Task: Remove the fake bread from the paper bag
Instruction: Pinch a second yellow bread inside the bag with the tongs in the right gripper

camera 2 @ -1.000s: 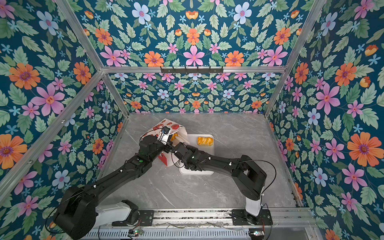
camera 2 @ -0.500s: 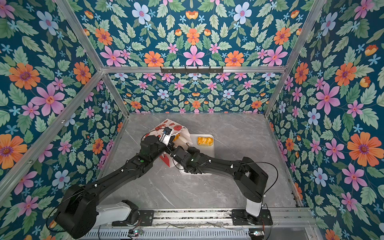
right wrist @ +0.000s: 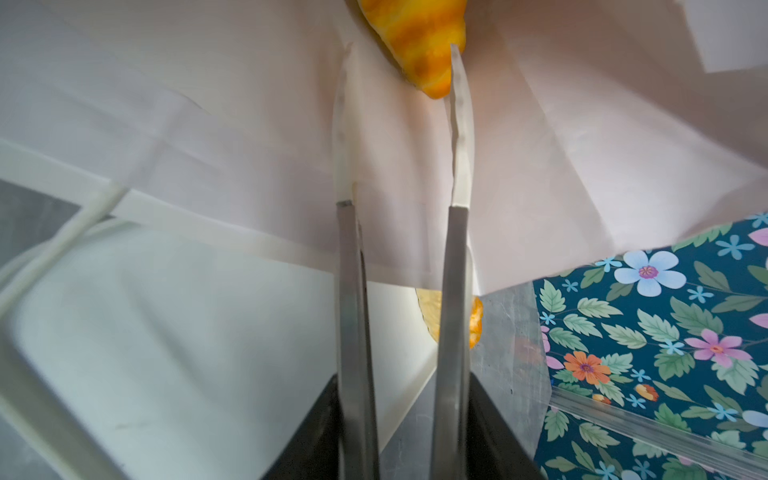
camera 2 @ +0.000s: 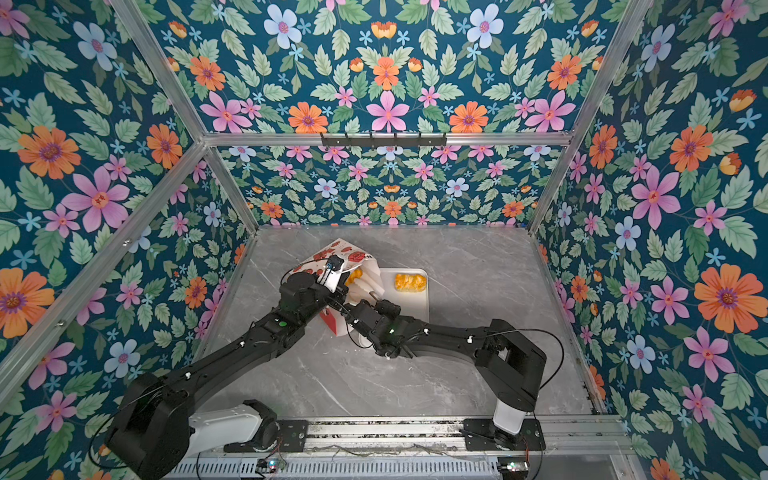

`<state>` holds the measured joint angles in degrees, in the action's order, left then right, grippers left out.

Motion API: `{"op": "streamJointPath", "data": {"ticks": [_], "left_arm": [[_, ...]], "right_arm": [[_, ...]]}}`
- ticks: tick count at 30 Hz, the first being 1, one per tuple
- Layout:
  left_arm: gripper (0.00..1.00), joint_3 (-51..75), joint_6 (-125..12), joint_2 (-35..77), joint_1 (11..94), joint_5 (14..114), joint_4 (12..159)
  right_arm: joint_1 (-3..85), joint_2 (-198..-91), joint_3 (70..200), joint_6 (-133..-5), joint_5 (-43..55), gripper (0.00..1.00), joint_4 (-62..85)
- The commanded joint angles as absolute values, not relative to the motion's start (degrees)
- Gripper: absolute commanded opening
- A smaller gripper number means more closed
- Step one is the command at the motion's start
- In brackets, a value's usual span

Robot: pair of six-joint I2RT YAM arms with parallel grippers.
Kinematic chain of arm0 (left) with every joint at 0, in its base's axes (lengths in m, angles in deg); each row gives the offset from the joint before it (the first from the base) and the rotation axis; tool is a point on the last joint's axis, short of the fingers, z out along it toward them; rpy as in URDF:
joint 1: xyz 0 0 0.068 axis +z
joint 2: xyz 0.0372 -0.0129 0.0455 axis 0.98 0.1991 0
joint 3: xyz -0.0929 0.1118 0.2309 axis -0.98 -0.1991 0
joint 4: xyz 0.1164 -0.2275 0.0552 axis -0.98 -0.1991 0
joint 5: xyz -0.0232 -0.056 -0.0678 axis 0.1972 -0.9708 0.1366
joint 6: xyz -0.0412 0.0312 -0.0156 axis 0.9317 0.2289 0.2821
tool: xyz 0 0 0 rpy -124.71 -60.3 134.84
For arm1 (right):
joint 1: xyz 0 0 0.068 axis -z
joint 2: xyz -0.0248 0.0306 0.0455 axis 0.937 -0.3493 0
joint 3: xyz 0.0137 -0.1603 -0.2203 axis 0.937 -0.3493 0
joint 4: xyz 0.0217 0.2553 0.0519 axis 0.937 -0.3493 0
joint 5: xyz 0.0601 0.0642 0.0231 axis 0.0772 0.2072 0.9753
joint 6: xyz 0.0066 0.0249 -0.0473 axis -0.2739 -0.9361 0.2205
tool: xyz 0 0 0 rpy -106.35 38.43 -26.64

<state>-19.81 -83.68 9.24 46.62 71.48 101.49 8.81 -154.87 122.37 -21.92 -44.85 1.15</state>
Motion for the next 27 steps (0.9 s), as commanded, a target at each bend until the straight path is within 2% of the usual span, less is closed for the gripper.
{"op": "streamJointPath", "data": {"ticks": [1,7,27], "left_arm": [[0.00,-19.7,-84.1,9.3,46.9,72.3,102.6],[0.00,-19.2,-84.0,9.8,47.4,71.4,102.0],[0.00,-15.9,-84.1,11.0,48.5,68.2,98.4]], "right_arm": [[8.8,-153.6,120.6,-20.2,-46.0,0.42,7.0],[8.8,-152.6,118.4,-14.9,-47.7,0.41,11.6],[8.1,-158.8,123.7,-0.2,-49.7,0.41,15.6]]}}
